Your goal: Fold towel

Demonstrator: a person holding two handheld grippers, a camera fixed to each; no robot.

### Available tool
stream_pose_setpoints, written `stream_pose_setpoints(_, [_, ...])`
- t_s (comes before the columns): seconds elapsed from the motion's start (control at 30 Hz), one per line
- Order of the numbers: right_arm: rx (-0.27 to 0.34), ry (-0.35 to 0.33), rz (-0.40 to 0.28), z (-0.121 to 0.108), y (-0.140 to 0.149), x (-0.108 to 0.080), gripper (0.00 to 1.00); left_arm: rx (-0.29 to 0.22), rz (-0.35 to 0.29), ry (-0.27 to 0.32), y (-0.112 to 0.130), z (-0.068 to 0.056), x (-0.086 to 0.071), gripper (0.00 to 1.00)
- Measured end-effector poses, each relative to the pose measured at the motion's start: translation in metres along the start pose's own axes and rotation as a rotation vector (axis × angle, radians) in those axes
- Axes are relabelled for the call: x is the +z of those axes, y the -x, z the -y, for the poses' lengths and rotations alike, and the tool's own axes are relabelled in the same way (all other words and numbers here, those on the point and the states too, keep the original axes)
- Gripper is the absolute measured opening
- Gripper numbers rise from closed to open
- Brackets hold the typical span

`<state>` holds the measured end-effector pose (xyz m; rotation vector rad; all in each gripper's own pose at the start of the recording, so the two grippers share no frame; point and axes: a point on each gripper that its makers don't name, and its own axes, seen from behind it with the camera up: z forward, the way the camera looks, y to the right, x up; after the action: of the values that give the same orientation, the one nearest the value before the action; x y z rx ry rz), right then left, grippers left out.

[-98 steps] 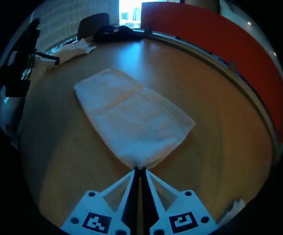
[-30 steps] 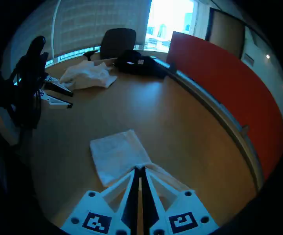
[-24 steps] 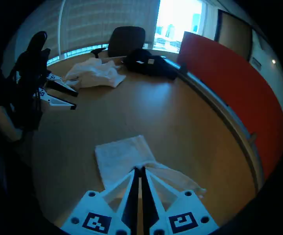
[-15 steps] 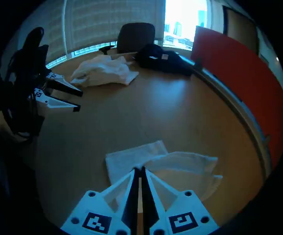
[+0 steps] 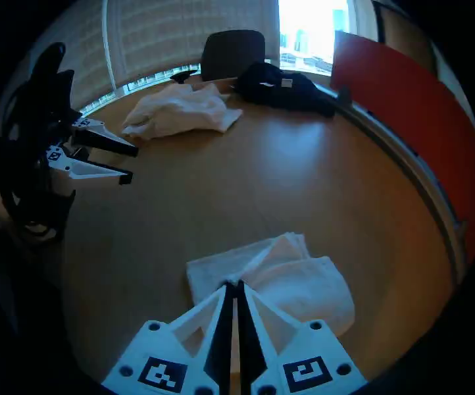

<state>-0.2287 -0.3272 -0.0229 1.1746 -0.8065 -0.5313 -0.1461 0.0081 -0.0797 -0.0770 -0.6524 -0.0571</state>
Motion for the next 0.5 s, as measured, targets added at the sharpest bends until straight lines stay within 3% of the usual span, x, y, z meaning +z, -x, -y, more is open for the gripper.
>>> stream_pose_setpoints(0.1, [0.005, 0.004, -0.001, -0.0005, 0.0007, 0.0013, 0.09, -0.001, 0.001, 0.0, 0.0012, 0.0004, -0.0005, 0.77])
stream_pose_setpoints(0.3, [0.001, 0.013, -0.01, -0.0013, 0.0005, 0.0003, 0.47, 0.001, 0.004, -0.001, 0.0028, 0.0012, -0.0014, 0.77])
stream_pose_setpoints(0.5, [0.009, 0.018, -0.015, -0.0023, 0.0031, -0.0027, 0.66, 0.002, 0.005, 0.0, 0.0025, 0.0008, -0.0018, 0.77])
